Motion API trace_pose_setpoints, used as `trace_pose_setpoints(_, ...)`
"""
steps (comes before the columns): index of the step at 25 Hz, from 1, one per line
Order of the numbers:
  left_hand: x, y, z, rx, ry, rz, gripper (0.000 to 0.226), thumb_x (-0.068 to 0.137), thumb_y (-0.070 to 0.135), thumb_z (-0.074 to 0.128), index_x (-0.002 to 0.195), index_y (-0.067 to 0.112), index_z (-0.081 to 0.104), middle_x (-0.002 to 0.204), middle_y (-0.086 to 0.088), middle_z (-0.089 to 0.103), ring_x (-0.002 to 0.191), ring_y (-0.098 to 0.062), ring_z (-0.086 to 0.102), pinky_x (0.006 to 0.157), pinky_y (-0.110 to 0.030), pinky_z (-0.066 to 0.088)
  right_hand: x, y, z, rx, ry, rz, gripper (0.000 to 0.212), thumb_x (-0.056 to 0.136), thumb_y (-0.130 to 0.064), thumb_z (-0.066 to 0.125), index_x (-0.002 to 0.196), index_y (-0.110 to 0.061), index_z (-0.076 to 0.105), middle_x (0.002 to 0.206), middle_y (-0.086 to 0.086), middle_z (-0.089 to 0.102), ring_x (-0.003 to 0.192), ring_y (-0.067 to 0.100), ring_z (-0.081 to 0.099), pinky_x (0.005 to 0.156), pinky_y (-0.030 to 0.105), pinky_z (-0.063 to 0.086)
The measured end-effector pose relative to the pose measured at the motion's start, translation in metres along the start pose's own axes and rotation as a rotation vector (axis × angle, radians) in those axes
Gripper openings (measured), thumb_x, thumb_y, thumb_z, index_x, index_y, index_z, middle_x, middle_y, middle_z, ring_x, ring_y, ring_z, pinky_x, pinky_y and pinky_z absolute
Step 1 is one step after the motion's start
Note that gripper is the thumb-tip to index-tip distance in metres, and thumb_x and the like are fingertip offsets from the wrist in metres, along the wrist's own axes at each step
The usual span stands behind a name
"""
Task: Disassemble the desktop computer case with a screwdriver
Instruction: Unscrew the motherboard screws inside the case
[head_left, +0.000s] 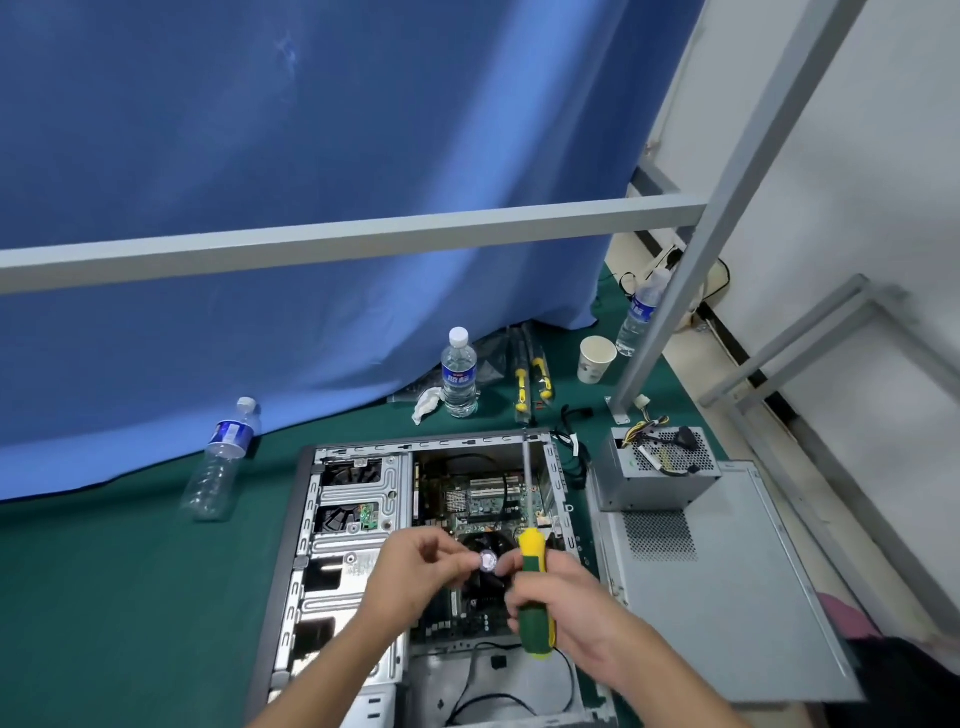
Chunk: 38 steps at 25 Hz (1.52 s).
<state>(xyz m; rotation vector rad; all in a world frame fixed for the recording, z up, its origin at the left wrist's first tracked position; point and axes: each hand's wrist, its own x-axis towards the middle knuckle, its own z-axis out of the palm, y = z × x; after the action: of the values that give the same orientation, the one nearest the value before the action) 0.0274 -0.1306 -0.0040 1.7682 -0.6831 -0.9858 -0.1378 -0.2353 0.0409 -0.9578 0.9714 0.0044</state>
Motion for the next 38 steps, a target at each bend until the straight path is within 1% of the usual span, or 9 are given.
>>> trace_pose_setpoints(2, -0.008, 0.001, 0.005, 0.1, -0.031, 0.053, 0.02, 0.064, 0.035, 0.085, 0.07, 0.019, 0.074, 0.066, 0.0, 0.073, 0.061, -0.012, 0.068, 0.062, -0.026, 0.055, 0.004, 0.002, 0.01, -0.232, 0.13, -0.105, 0.012, 0.08, -0.014, 0.07, 0.092, -0.01, 0.069, 0.063, 0.008, 0.058, 0.055, 0.018, 0.053, 0.056, 0.03, 0.048)
trace_pose_setpoints(6, -0.022, -0.001, 0.013, 0.315, 0.011, 0.188, 0.024, 0.067, 0.052, 0.076, 0.072, 0.029, 0.075, 0.066, 0.015, 0.07, 0.061, -0.005, 0.064, 0.06, -0.023, 0.053, 0.006, 0.013, 0.017, -0.407, 0.167, -0.171, 0.025, 0.075, -0.033, 0.072, 0.087, -0.012, 0.067, 0.062, 0.001, 0.061, 0.049, 0.014, 0.052, 0.05, 0.027, 0.046)
trace_pose_setpoints(12, -0.029, -0.009, 0.024, 0.49, -0.004, 0.274, 0.024, 0.077, 0.039, 0.078, 0.093, 0.021, 0.079, 0.081, 0.014, 0.075, 0.072, -0.002, 0.069, 0.072, -0.03, 0.056, 0.005, 0.032, 0.011, -0.381, 0.165, -0.146, 0.019, 0.081, -0.027, 0.066, 0.087, -0.009, 0.066, 0.063, 0.001, 0.058, 0.05, 0.012, 0.052, 0.053, 0.029, 0.049)
trace_pose_setpoints(14, -0.031, -0.015, 0.028, 0.536, -0.046, 0.241, 0.038, 0.078, 0.042, 0.076, 0.112, 0.026, 0.073, 0.102, 0.016, 0.073, 0.092, 0.003, 0.067, 0.089, -0.028, 0.055, 0.004, 0.034, 0.003, -0.386, 0.23, -0.163, 0.016, 0.091, -0.027, 0.063, 0.087, -0.012, 0.063, 0.062, -0.002, 0.057, 0.049, 0.011, 0.051, 0.05, 0.027, 0.046)
trace_pose_setpoints(16, -0.034, -0.032, 0.022, 0.708, 0.015, 0.156, 0.059, 0.086, 0.042, 0.069, 0.14, 0.027, 0.051, 0.137, 0.014, 0.055, 0.126, -0.001, 0.049, 0.113, -0.028, 0.037, 0.003, 0.036, -0.015, -0.349, 0.312, -0.182, 0.018, 0.095, -0.027, 0.059, 0.086, -0.012, 0.061, 0.062, -0.003, 0.054, 0.048, 0.008, 0.049, 0.047, 0.022, 0.043)
trace_pose_setpoints(18, -0.037, -0.051, 0.008, 0.849, 0.173, 0.054, 0.065, 0.096, 0.046, 0.053, 0.153, 0.024, 0.029, 0.157, 0.005, 0.031, 0.145, -0.012, 0.025, 0.121, -0.035, 0.022, 0.001, 0.039, -0.042, -0.278, 0.413, -0.197, 0.016, 0.095, -0.021, 0.059, 0.086, -0.009, 0.061, 0.058, -0.005, 0.052, 0.045, 0.006, 0.047, 0.046, 0.021, 0.042)
trace_pose_setpoints(23, -0.037, -0.081, 0.007, 1.042, 0.241, -0.078, 0.07, 0.096, 0.057, 0.005, 0.157, 0.024, 0.0, 0.165, -0.003, -0.009, 0.151, -0.018, -0.012, 0.123, -0.046, 0.005, 0.013, 0.086, -0.11, -0.401, 0.673, -0.1, 0.025, 0.092, -0.018, 0.059, 0.073, -0.003, 0.059, 0.051, 0.002, 0.049, 0.044, 0.018, 0.045, 0.044, 0.028, 0.036)
trace_pose_setpoints(28, -0.035, -0.1, 0.006, 1.104, 0.316, -0.034, 0.067, 0.099, 0.058, 0.011, 0.157, 0.025, 0.015, 0.165, -0.003, 0.008, 0.152, -0.018, 0.001, 0.119, -0.048, 0.011, 0.046, 0.148, -0.125, -0.684, 0.721, 0.039, 0.029, 0.094, -0.022, 0.058, 0.069, -0.007, 0.058, 0.062, 0.008, 0.056, 0.058, 0.025, 0.052, 0.055, 0.031, 0.037)
trace_pose_setpoints(38, -0.033, -0.11, 0.007, 1.07, 0.365, 0.006, 0.063, 0.098, 0.054, 0.024, 0.155, 0.027, 0.025, 0.163, -0.004, 0.017, 0.151, -0.019, 0.008, 0.117, -0.047, 0.012, 0.093, 0.17, -0.119, -0.71, 0.81, 0.069, 0.02, 0.093, -0.02, 0.062, 0.085, -0.002, 0.063, 0.085, 0.016, 0.066, 0.078, 0.03, 0.06, 0.063, 0.029, 0.037)
